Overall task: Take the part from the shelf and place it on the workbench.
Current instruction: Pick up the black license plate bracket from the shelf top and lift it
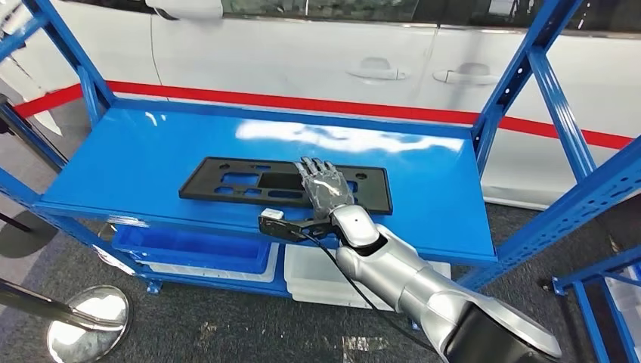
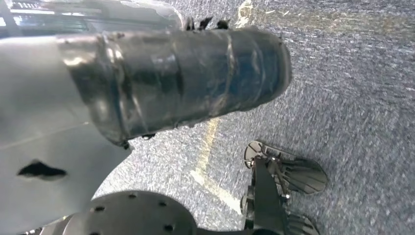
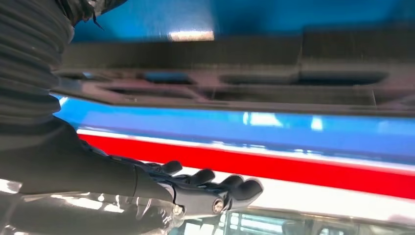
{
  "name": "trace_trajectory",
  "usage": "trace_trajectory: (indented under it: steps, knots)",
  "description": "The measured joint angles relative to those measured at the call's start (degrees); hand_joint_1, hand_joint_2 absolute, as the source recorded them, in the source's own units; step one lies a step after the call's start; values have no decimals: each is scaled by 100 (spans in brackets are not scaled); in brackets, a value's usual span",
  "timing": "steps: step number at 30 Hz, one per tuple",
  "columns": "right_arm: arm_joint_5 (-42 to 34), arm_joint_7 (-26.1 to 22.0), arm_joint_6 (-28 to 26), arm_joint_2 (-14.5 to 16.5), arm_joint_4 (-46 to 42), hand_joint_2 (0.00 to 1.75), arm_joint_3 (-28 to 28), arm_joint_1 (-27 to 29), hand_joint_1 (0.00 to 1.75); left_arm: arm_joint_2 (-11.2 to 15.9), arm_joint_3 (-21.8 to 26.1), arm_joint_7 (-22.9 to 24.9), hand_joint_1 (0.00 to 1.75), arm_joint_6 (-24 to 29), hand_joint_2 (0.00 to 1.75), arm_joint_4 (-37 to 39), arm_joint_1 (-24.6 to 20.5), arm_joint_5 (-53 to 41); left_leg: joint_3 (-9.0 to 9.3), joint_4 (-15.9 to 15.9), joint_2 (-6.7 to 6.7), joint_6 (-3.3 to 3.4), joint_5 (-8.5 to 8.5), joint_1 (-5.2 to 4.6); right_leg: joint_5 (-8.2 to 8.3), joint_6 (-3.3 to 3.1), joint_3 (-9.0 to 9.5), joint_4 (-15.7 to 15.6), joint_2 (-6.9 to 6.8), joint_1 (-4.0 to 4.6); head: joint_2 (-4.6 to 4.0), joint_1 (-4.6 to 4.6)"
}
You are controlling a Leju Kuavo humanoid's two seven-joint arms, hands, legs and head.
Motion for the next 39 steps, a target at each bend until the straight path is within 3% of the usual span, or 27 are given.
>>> trace_trajectory:
  steps: [2, 4, 5, 6, 8, 9, 10, 13, 14, 15, 16, 18, 20, 23, 25, 28, 30, 39]
  knots:
    - [3, -3, -5, 12, 1, 175, -1, 25, 0, 3, 0, -4, 0, 15, 0, 0, -1, 9, -356, 668, 7, -54, -295, 26, -16, -9, 46, -18, -11, -17, 0, -19]
    - [3, -3, -2, 16, 4, 175, -1, 75, 0, 3, 0, -9, 0, 25, 0, 0, 1, 25, -695, 1212, 9, -103, -413, 55, -54, -11, 62, 5, -17, -19, 0, -24]
    - [2, -5, 1, 16, 5, 175, -1, 100, 0, 4, 0, -10, 0, 29, 0, 0, 5, 34, -733, 1208, 10, -127, -314, 71, -82, -3, 72, 26, -14, -25, 0, -24]
    - [-1, -13, 8, 17, 5, 175, -1, 118, 0, 6, 0, -10, 0, 37, 0, 0, 10, 46, -667, 998, 13, -148, -121, 88, -115, 11, 85, 58, -7, -35, 0, -25]
    - [-26, -44, 36, 25, 5, 175, -1, 134, 0, 9, 0, -10, 0, 47, 0, 0, 13, 79, -353, 269, 21, -174, 260, 107, -204, 71, 101, 147, 12, -45, 0, -34]
    - [-46, -69, 61, 37, 4, 175, -1, 139, 0, 9, 0, -10, 0, 51, 0, 0, 8, 93, -231, 8, 18, -152, 342, 107, -243, 106, 96, 187, 20, -40, 0, -42]
    - [-67, -90, 82, 50, 3, 175, -1, 150, 34, 9, 0, -10, 0, 50, 0, 0, 2, 104, -167, -128, 13, -121, 352, 100, -268, 138, 88, 213, 25, -30, 0, -41]
    - [-109, -123, 122, 85, -5, 175, -1, 188, 164, 7, 0, -7, 0, 51, 0, 0, -2, 113, -144, -152, -3, 8, 319, 89, -305, 199, 79, 229, 26, -24, 0, -26]
    - [-138, -130, 141, 91, -8, 175, -2, 192, 173, 5, 0, -5, 0, 51, 0, 0, 3, 114, -128, -159, -7, 35, 313, 83, -325, 207, 71, 263, 22, -22, 0, -17]
    - [-176, -142, 172, 94, -9, 175, -3, 191, 175, 3, 0, -4, 0, 51, 0, 0, 6, 117, -106, -165, -11, 55, 308, 83, -307, 165, 69, 283, 17, -19, 0, -2]
    - [-225, -157, 216, 97, -10, 175, -4, 190, 175, 1, 0, -2, 0, 51, 0, 0, 6, 121, -87, -168, -15, 60, 299, 77, -312, 78, 78, 298, 13, -13, 0, 15]
    - [-333, -208, 343, 114, -11, 175, -5, 190, 175, 1, 0, -6, 0, 50, 0, 0, 0, 143, -70, -165, -25, 61, 284, 50, -300, -148, 128, 243, 6, -1, 0, 44]
    - [-439, -273, 498, 143, -19, 175, -5, 192, 175, 2, 0, -25, 0, 47, 0, 0, -3, 177, -68, -166, -28, 73, 277, 28, -335, -216, 156, 198, 2, -7, 0, 53]
    - [-544, -347, 644, 164, -52, 175, -5, 180, 175, 3, 0, -66, 0, 38, 0, 0, 2, 234, -67, -166, -26, 87, 269, 22, -329, -183, 161, 182, 0, -12, 0, 54]
    - [-573, -370, 668, 170, -79, 175, -5, 169, 175, 3, 0, -78, 0, 28, 0, 0, 6, 271, -67, -166, -25, 88, 268, 21, -325, -122, 165, 170, 0, -15, 0, 54]
    - [-585, -380, 658, 174, -118, 175, -5, 154, 175, 3, 2, -85, 0, 20, 0, 0, 5, 298, -67, -166, -23, 88, 268, 22, -326, 113, 180, 138, 0, -32, 0, 53]
    - [-585, -386, 661, 175, -141, 175, -5, 140, 175, 3, 3, -96, 0, 17, 0, 0, 6, 304, -63, -166, -21, 88, 268, 24, -327, 205, 185, 127, 1, -37, 0, 52]
    - [-519, -409, 520, 175, -235, 175, -5, 122, 175, 2, 4, -170, 0, 11, 0, 0, 6, 303, -23, -190, -12, 78, 275, 38, -327, 210, 207, 126, 3, -19, 0, 51]
